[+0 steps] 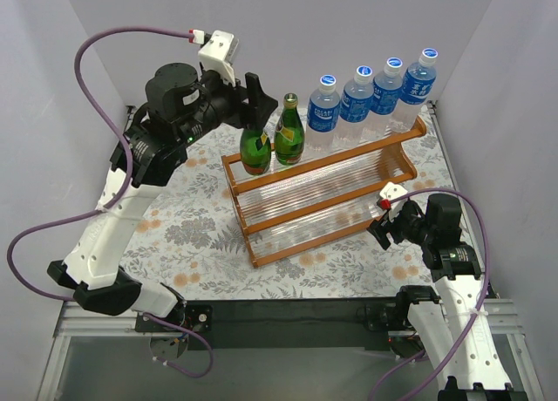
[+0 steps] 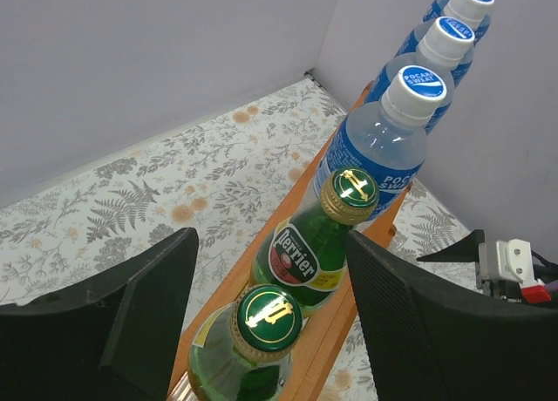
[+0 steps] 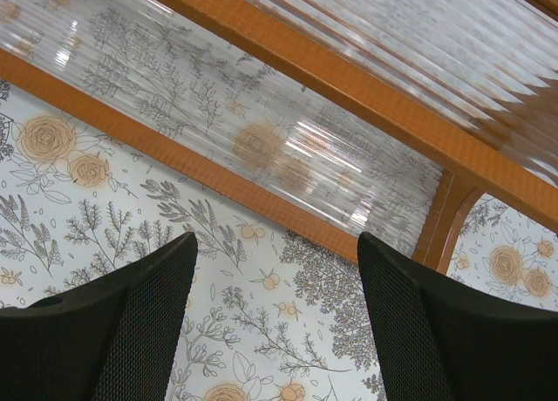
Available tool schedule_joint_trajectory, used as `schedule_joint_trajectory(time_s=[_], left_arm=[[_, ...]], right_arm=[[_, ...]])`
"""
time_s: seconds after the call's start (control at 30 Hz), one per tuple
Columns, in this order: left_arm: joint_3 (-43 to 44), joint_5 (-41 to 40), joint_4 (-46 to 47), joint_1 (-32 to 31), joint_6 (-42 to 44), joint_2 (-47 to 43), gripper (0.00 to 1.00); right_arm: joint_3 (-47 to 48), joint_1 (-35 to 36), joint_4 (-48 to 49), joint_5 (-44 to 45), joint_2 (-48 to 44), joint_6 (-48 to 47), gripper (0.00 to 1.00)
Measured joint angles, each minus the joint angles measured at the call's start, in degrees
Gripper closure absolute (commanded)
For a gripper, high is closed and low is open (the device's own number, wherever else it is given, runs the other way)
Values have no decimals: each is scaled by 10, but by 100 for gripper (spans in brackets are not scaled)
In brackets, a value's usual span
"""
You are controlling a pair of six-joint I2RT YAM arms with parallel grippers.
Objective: Place and organize the beverage onto the shelf
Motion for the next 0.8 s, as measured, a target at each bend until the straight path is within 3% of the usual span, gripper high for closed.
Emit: schedule_joint_trajectory(time_s=[0.27,0.43,0.5,0.57,0.8], left_arm=[[5,-2,18,0,-6,-29,29],[2,-20,46,0,-5,-59,21],[-14,-42,62,0,-4,-80,19],[-40,-73,81,0,1,-105,14],[-136,-203,126,4,25,-166,7]], right_arm=[[0,-3,0,0,-5,0,20],[1,-3,-2,6,-8,5,19],[13,-4,-11,22,-6,21,6],[46,-3,-15,60,4,46,2],[151,-13,-12,227,26,127,2]])
